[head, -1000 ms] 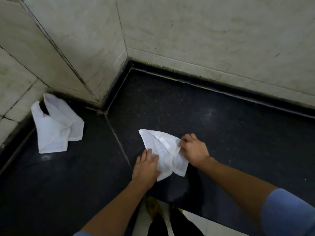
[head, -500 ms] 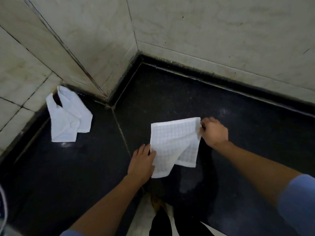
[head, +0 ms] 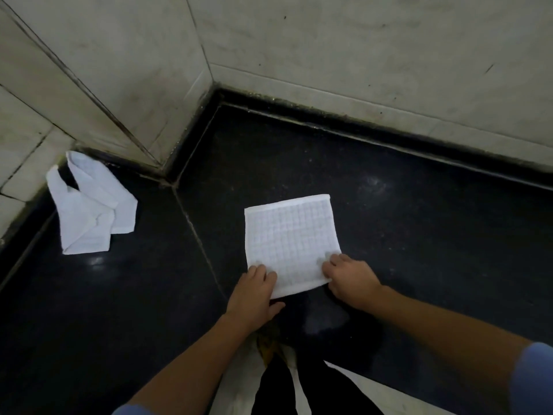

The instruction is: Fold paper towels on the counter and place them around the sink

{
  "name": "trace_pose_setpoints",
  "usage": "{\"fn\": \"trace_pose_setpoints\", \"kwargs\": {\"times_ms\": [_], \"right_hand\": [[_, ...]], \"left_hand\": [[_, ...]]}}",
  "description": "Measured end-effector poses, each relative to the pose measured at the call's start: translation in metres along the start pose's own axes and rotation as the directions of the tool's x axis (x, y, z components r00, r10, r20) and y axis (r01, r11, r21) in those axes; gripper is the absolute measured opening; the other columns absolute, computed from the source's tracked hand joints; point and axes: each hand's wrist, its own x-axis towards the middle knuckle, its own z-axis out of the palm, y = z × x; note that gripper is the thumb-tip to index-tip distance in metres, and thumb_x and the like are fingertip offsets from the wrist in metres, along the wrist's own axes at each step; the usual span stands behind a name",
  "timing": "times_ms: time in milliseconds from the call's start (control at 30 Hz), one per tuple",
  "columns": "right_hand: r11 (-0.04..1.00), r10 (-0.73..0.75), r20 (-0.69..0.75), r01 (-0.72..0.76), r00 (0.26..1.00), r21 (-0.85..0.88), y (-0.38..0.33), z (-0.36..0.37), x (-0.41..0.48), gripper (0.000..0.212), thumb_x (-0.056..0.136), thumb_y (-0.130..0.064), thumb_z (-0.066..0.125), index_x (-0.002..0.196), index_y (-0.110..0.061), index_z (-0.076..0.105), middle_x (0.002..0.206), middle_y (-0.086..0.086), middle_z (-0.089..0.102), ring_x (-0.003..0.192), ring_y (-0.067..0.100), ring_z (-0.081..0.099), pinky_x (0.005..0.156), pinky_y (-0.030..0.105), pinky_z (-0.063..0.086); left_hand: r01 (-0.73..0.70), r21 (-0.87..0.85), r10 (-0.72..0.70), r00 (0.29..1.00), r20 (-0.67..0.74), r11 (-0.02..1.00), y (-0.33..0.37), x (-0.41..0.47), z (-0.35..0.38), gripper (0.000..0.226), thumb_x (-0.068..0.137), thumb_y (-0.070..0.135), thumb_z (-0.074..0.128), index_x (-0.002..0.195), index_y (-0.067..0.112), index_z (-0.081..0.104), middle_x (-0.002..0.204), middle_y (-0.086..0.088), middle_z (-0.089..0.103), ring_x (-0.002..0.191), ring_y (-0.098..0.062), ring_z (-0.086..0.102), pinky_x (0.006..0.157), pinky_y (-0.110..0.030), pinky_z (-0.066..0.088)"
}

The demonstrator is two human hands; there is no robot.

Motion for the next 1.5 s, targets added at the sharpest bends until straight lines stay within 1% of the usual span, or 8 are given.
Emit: {"fn": "trace_pose_setpoints", "kwargs": {"times_ms": [167, 267, 400, 600, 700, 1100, 1267, 1500], "right_hand": [[0.999, -0.031, 0.010, 0.031, 0.999, 0.028, 0.012, 0.009, -0.022, 0.018, 0.062, -0.019, 0.074, 0.070, -0.016, 0.059, 0.083, 0.000, 0.057, 0.075, 0.020, 0.061, 0.037, 0.031, 0.042], [0.996, -0.026, 0.119, 0.016, 0.993, 0.088, 0.012, 0.007, -0.028, 0.010, 0.074, -0.020, 0.065, 0.084, -0.017, 0.062, 0.094, -0.001, 0.062, 0.090, 0.019, 0.060, 0.061, 0.032, 0.048], [0.954, 0.096, 0.312, -0.176, 0.945, 0.242, 0.024, -0.015, -0.023, 0.014, 0.084, -0.029, 0.054, 0.095, -0.027, 0.062, 0.099, -0.006, 0.064, 0.091, 0.014, 0.058, 0.072, 0.027, 0.043], [0.885, 0.283, 0.096, -0.298, 0.954, 0.357, 0.056, -0.060, 0.023, 0.021, 0.089, -0.026, 0.055, 0.108, -0.025, 0.065, 0.105, -0.002, 0.068, 0.093, 0.020, 0.063, 0.073, 0.032, 0.046], [0.868, 0.358, 0.078, -0.362, 0.931, 0.339, 0.062, -0.068, 0.051, 0.019, 0.090, -0.024, 0.055, 0.106, -0.024, 0.064, 0.105, 0.002, 0.068, 0.093, 0.022, 0.063, 0.073, 0.033, 0.047], [0.844, 0.489, 0.114, -0.502, 0.865, 0.186, 0.065, -0.044, 0.090, 0.025, 0.096, -0.033, 0.046, 0.117, -0.021, 0.054, 0.109, 0.007, 0.062, 0.097, 0.028, 0.060, 0.076, 0.037, 0.047], [0.908, 0.395, -0.074, -0.377, 0.916, 0.181, 0.048, -0.047, 0.075, 0.027, 0.093, -0.025, 0.051, 0.120, -0.020, 0.053, 0.117, 0.004, 0.050, 0.109, 0.024, 0.049, 0.078, 0.039, 0.048], [0.959, 0.126, 0.050, -0.135, 0.991, 0.250, 0.003, -0.014, 0.035, 0.020, 0.097, -0.027, 0.047, 0.106, -0.017, 0.061, 0.107, 0.001, 0.059, 0.096, 0.021, 0.059, 0.071, 0.033, 0.045]], "left_hand": [[0.009, 0.068, -0.007, 1.000, -0.025, 0.998, 0.000, -0.007, 0.005, 0.023, 0.069, 0.009, 0.065, 0.091, 0.012, 0.060, 0.096, -0.007, 0.059, 0.088, -0.025, 0.054, 0.071, -0.034, 0.046], [-0.010, -0.006, 0.011, 0.999, 0.037, 1.000, -0.004, -0.013, 0.002, 0.016, 0.074, 0.000, 0.056, 0.085, 0.011, 0.060, 0.095, -0.007, 0.060, 0.088, -0.025, 0.054, 0.071, -0.034, 0.044], [0.066, -0.248, -0.016, 0.980, 0.200, 0.966, -0.013, -0.012, -0.027, 0.016, 0.085, 0.008, 0.053, 0.087, 0.012, 0.068, 0.090, -0.005, 0.064, 0.082, -0.018, 0.059, 0.069, -0.027, 0.047], [0.183, -0.425, -0.177, 0.983, 0.053, 0.887, -0.037, 0.030, -0.079, 0.011, 0.084, 0.009, 0.062, 0.079, 0.005, 0.070, 0.073, -0.003, 0.063, 0.078, -0.021, 0.063, 0.068, -0.025, 0.041], [0.268, -0.435, -0.274, 0.960, 0.051, 0.860, -0.045, 0.056, -0.083, 0.022, 0.085, 0.014, 0.063, 0.063, 0.012, 0.059, 0.062, 0.002, 0.054, 0.078, -0.028, 0.063, 0.066, -0.025, 0.038], [0.524, -0.170, -0.523, 0.851, 0.053, 0.835, -0.060, 0.099, -0.064, 0.029, 0.089, 0.037, 0.060, 0.103, 0.012, 0.064, 0.105, -0.012, 0.062, 0.095, -0.029, 0.061, 0.080, -0.038, 0.050], [0.277, -0.014, -0.275, 0.946, -0.173, 0.961, -0.039, 0.082, -0.069, 0.020, 0.090, 0.018, 0.053, 0.108, 0.012, 0.057, 0.109, -0.007, 0.054, 0.100, -0.026, 0.054, 0.071, -0.035, 0.044], [0.093, -0.011, -0.093, 0.996, -0.016, 0.996, -0.005, 0.040, -0.026, 0.010, 0.093, 0.016, 0.046, 0.091, 0.015, 0.056, 0.097, -0.002, 0.058, 0.088, -0.021, 0.056, 0.066, -0.035, 0.046]]}}
